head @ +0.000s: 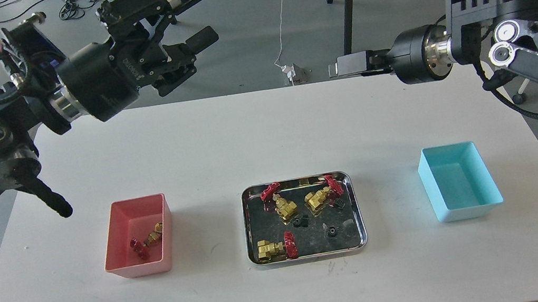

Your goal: Place valve in pink box and gear in blue box

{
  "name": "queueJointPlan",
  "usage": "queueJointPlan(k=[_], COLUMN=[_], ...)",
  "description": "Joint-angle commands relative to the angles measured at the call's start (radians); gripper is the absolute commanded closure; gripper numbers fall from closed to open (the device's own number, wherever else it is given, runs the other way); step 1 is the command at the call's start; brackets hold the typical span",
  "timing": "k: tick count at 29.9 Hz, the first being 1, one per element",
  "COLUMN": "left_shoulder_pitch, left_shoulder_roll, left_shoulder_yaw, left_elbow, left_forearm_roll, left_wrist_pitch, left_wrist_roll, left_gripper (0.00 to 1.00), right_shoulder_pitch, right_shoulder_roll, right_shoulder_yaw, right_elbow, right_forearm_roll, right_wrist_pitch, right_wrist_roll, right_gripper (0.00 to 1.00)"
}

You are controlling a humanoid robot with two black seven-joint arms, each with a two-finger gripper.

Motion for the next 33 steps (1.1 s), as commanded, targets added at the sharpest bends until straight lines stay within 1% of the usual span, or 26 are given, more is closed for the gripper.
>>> queueJointPlan(k=[1,2,4,6,7,8,9,10,14,26,33], left_shoulder_pitch=[0.080,0.095,0.119,0.146,0.163,0.172,0.177,0.178,0.183,0.198,0.209], left_shoulder_roll=[-0.164,-0.200,-0.243,-0.264,-0.268,-0.269,-0.271,-0.274,-0.277,-0.298,-0.301], left_shoulder_yaw=[-0.141,-0.156,-0.161,-0.164,-0.165,-0.165,-0.167,-0.170,-0.170,-0.168,-0.170], left_elbow=[0.098,0.127,0.156,0.161,0.161,0.161,0.161,0.162,0.164,0.170,0.179], left_forearm_roll=[-0.033,-0.033,-0.033,-0.030,-0.030,-0.030,-0.030,-0.030,-0.030,-0.029,-0.030], left_wrist_pitch=[-0.018,-0.018,-0.018,-0.018,-0.018,-0.018,-0.018,-0.018,-0.018,-0.018,-0.018], left_wrist_roll=[0.000,0.000,0.000,0.000,0.000,0.000,0.000,0.000,0.000,0.000,0.000], left_gripper=[0.13,0.13,0.13,0.12,0.11,0.11,0.11,0.11,0.11,0.10,0.09], right_shoulder_pitch=[0.089,0.103,0.112,0.109,0.104,0.101,0.097,0.089,0.061,-0.015,-0.051], right_shoulder_roll=[0.055,0.061,0.091,0.123,0.135,0.143,0.155,0.167,0.224,0.364,0.388], right_shoulder_yaw=[-0.224,-0.262,-0.318,-0.356,-0.373,-0.382,-0.390,-0.396,-0.419,-0.438,-0.442], right_elbow=[0.089,0.111,0.142,0.145,0.139,0.134,0.125,0.116,0.091,-0.067,-0.107], right_forearm_roll=[-0.058,-0.068,-0.096,-0.131,-0.150,-0.164,-0.176,-0.184,-0.185,-0.185,-0.185], right_wrist_pitch=[0.000,0.000,0.000,0.000,0.000,0.000,0.000,0.000,0.000,0.000,0.000], right_wrist_roll=[0.000,0.000,0.000,0.001,0.001,0.000,0.000,0.000,-0.002,-0.002,-0.004], right_gripper=[0.03,0.06,0.20,0.28,0.35,0.41,0.45,0.46,0.46,0.46,0.46])
